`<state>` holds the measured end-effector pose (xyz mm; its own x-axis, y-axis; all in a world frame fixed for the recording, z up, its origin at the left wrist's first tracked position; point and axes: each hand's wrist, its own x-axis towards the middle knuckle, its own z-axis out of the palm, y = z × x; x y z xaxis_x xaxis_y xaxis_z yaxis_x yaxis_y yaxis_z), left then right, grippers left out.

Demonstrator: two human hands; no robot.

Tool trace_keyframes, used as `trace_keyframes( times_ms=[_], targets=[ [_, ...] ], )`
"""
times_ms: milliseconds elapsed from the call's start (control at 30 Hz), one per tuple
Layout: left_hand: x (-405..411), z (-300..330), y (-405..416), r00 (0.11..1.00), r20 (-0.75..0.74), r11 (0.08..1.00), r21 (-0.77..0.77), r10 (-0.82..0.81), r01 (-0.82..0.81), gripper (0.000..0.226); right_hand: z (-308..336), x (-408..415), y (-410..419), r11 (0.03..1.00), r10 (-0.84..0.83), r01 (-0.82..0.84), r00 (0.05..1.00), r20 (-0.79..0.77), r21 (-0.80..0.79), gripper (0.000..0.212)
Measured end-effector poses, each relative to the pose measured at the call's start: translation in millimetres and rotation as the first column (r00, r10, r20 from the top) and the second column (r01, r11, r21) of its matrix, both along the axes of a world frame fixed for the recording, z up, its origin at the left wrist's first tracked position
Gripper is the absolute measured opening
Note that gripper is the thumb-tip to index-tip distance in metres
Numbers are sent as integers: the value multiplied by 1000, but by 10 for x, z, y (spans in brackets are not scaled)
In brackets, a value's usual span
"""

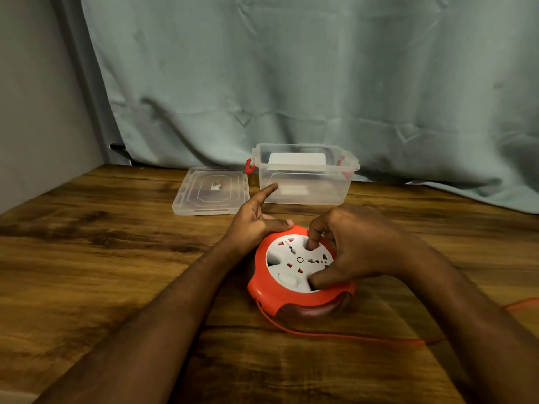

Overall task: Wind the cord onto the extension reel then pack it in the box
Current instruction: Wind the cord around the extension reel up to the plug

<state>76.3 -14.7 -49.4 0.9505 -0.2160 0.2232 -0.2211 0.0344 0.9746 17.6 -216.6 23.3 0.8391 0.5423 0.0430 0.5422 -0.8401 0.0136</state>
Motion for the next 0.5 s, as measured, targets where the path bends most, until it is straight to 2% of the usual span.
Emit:
trace_keyframes(
  times_ms=[100,367,500],
  targets=[
    [14,-21,-7,1000,-9,999,-24,23,-23,80,-58,20,27,1000,9,-9,998,54,-7,50],
    [53,-57,-9,1000,-6,999,-34,28,-28,75,-135,23,115,1000,2,-4,991,134,15,62],
    [53,-53,3,1000,-12,999,-30,14,-14,75,-162,30,146,996,-10,4,998,65,93,62]
  ],
)
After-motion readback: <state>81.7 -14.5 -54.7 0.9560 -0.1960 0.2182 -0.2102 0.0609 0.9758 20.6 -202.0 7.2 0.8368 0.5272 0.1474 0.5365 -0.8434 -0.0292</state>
